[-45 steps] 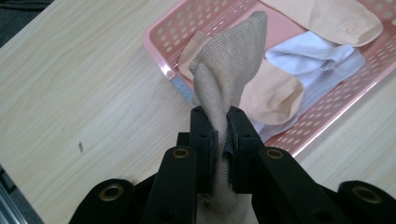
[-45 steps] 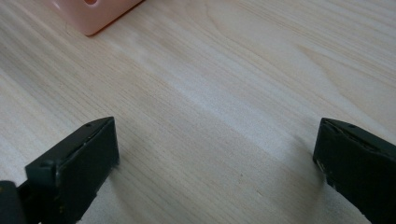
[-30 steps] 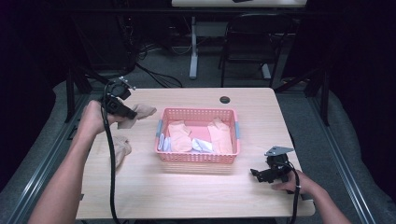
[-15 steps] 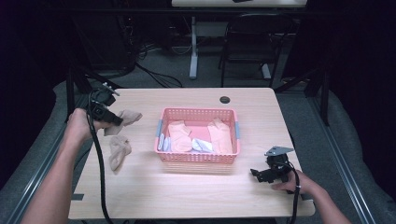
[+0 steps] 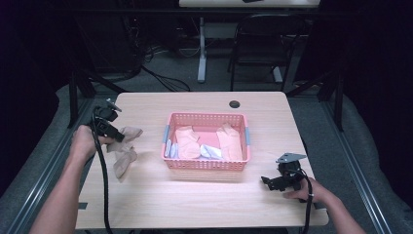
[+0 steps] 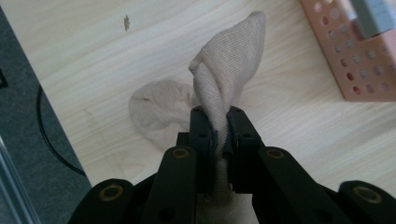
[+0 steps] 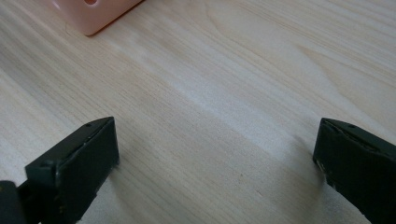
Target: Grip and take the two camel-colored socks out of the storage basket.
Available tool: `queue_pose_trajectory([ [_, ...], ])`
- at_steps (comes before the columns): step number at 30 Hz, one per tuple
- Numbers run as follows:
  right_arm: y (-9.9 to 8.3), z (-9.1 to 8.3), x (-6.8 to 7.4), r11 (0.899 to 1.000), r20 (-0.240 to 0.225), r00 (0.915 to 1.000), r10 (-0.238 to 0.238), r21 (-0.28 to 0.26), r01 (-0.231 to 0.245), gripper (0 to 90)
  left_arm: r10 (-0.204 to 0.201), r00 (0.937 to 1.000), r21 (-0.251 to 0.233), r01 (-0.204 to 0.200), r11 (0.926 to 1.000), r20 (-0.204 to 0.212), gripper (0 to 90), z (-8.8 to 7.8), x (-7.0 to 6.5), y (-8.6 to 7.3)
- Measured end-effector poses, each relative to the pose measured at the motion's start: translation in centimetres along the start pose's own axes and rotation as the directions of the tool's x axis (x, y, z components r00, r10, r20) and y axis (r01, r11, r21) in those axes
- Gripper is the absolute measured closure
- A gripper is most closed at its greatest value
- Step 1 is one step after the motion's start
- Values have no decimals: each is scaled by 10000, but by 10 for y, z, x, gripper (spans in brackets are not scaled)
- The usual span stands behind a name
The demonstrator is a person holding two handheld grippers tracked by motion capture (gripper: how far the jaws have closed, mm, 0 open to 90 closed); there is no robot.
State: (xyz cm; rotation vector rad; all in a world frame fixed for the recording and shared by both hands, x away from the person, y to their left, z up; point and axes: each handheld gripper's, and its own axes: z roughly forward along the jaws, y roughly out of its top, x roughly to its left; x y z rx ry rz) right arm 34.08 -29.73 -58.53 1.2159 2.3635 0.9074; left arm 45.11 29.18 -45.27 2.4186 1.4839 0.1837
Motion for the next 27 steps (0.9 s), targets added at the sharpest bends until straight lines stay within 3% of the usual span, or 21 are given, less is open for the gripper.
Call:
queue_pose_trajectory([
  [6, 0, 0, 0, 10000, -5, 10000, 1, 7, -1, 0, -642, 9976, 379, 631, 9973, 265, 819, 31, 11, -6],
  [8, 0, 0, 0, 10000, -15, 10000, 3, 2, -3, 0, -1023, 9933, 448, 999, 9940, 545, 812, 42, 15, -9],
  [12, 0, 0, 0, 10000, -10, 10000, 6, 7, -6, 0, -1269, 9903, 451, 1245, 9912, 556, 742, 46, 18, -10],
  [13, 0, 0, 0, 10000, -3, 10000, 3, 4, -3, 0, -1340, 9901, 422, 1322, 9903, 425, 615, 45, 18, -10],
  [16, 0, 0, 0, 10000, -2, 10000, 5, 10, -5, 0, -1370, 9903, 372, 1361, 9900, 213, 395, 41, 17, -11],
  [17, 0, 0, 0, 10000, -9, 10000, 10, 7, -10, 0, -1334, 9909, 334, 1328, 9906, 153, 395, 38, 17, -11],
  [18, 0, 0, 0, 10000, -5, 10000, 8, 18, -8, 0, -1357, 9907, 242, 1353, 9905, 135, 313, 36, 16, -13],
  [19, 0, 0, 0, 10000, -5, 10000, 8, 18, -8, 0, -1328, 9911, 215, 1325, 9910, 121, 313, 33, 15, -14],
  [21, 0, 0, 0, 10000, -13, 10000, 2, 0, -2, 0, -1230, 9924, 168, 1229, 9923, 43, 212, 27, 12, -16],
  [27, 0, 0, 0, 10000, 39, 10000, 16, -5, -16, 0, -784, 9966, -651, 767, 9949, -246, 122, 2, -7, -30],
])
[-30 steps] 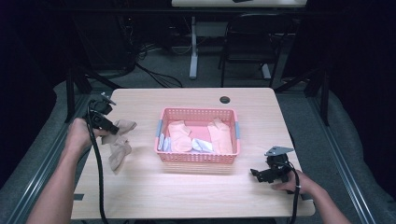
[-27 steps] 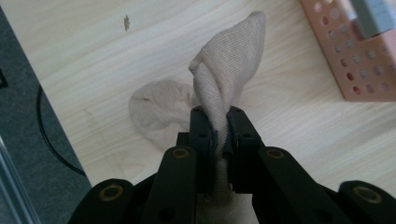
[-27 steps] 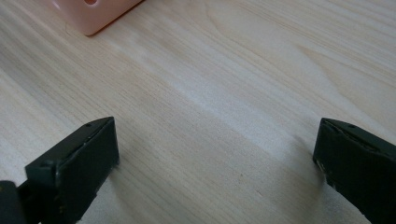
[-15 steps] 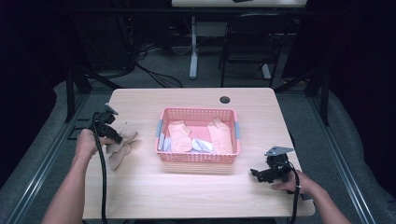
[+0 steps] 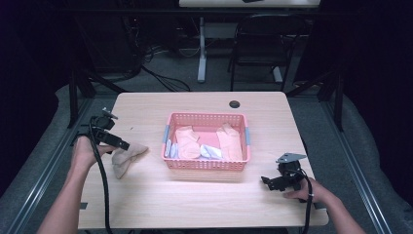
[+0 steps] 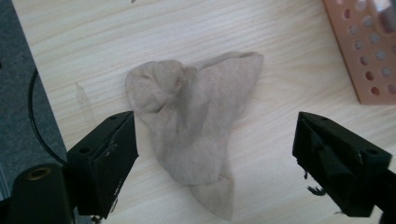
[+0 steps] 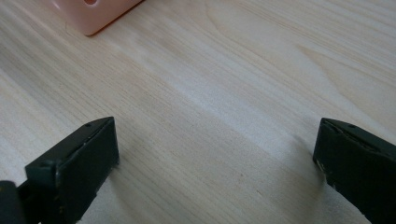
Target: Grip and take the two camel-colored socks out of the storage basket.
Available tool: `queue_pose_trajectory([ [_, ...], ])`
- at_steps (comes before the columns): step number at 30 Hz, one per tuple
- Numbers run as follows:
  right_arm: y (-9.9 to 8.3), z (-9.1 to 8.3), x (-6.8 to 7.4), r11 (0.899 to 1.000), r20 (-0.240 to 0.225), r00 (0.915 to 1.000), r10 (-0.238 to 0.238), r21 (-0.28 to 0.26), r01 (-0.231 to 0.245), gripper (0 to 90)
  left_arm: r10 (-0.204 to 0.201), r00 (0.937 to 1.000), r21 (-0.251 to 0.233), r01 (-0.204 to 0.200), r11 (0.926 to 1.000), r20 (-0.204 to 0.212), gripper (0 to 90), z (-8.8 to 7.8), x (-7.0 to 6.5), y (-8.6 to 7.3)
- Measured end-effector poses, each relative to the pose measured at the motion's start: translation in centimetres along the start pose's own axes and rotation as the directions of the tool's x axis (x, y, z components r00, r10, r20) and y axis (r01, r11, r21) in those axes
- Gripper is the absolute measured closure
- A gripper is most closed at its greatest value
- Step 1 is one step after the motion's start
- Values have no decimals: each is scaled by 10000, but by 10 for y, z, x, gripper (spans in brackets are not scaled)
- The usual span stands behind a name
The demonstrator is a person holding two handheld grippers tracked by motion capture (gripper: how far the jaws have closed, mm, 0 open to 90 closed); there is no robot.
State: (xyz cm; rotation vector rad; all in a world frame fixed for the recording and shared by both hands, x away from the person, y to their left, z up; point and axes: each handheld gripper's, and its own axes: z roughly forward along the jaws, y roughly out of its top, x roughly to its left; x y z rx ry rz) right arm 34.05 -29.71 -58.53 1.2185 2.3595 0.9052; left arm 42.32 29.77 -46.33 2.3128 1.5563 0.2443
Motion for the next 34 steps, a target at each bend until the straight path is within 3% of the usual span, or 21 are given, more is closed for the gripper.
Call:
queue_pose_trajectory([
  [10, 0, 0, 1, 10000, 18, 10000, 72, -23, -72, 0, 180, 9998, -460, -183, 9988, -56, 40, -2, -22, -40],
  [14, 0, 0, 1, 10000, 12, 10000, 75, -30, -75, 0, 259, 9995, -342, -265, 9991, -193, 20, 8, -30, -58],
  [15, 0, 0, 1, 10000, 15, 10000, 76, -27, -76, 0, 193, 9997, -394, -200, 9990, -175, 14, 15, -33, -68],
  [19, 0, 0, 1, 10000, 14, 10000, 73, -23, -73, 0, 60, 9999, -422, -65, 9991, -117, 7, 25, -37, -81],
  [24, 0, 0, 0, 10000, 37, 10000, 51, 4, -51, 0, -252, 9996, -842, 240, 9962, -130, 0, 39, -41, -105],
  [27, 0, 0, 1, 10000, 3, 10000, 77, -18, -77, 0, -269, 9996, -1119, 254, 9934, -118, 0, 42, -42, -112],
  [28, 0, 0, 0, 10000, 37, 10000, 46, 9, -46, 0, -21, 9998, -1199, 0, 9928, -178, 0, 42, -43, -114],
  [34, 0, 0, 1, 9999, -19, 9999, 107, -50, -107, 0, 24, 9999, -1180, -42, 9930, -153, 0, 47, -41, -115],
])
